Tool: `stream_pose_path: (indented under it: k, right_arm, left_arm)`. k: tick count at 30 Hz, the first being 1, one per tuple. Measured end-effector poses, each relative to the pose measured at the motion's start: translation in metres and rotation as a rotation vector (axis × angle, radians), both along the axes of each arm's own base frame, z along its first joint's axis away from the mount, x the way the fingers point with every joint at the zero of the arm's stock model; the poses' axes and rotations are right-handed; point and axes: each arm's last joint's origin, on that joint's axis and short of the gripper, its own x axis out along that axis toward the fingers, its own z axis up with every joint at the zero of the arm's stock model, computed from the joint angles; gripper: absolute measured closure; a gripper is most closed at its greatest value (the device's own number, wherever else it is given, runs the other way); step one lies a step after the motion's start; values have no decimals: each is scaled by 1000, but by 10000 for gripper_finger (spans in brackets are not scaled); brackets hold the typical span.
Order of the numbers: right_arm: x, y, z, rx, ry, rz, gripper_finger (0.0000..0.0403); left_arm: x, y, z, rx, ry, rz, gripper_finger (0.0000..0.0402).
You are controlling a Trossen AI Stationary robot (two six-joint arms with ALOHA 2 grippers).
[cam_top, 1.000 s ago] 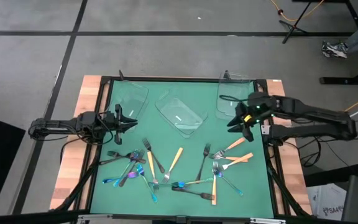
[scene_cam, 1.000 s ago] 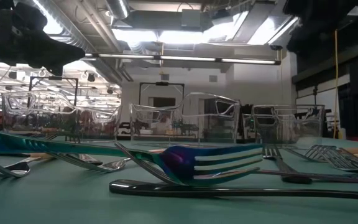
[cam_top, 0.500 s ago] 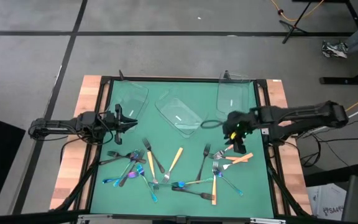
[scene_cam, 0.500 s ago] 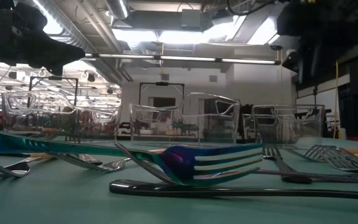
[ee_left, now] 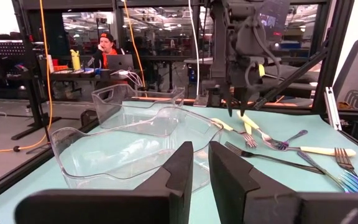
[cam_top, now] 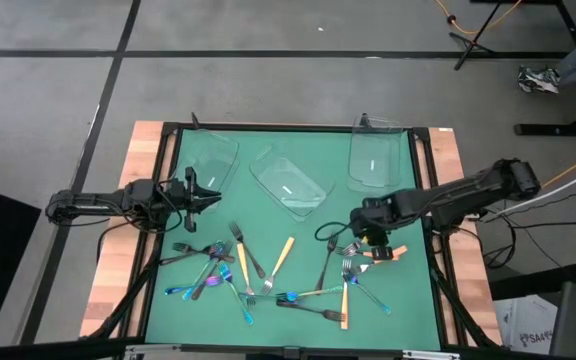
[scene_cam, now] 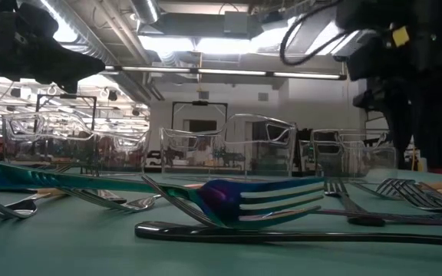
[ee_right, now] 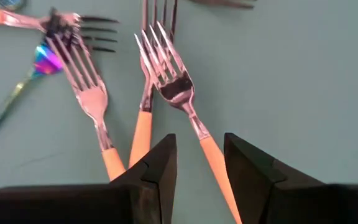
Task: Sort silverware by color (type)
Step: Put the orange fork into the right transparent bin
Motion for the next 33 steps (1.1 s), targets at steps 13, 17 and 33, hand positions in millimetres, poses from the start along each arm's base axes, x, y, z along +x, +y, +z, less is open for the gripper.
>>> stream_pose_path:
  k: [13, 17, 33]
  right_arm:
    - [13, 1, -32, -60, 125, 77, 278]
    - [17, 2, -40, -65, 146, 78, 278]
    - [20, 3, -53, -72, 203, 79, 320]
  left_arm:
    - [0, 0, 0, 0, 0, 0, 356]
    - [0, 0, 0, 0, 0, 0, 356]
    - [0, 0, 0, -1, 0, 0, 356]
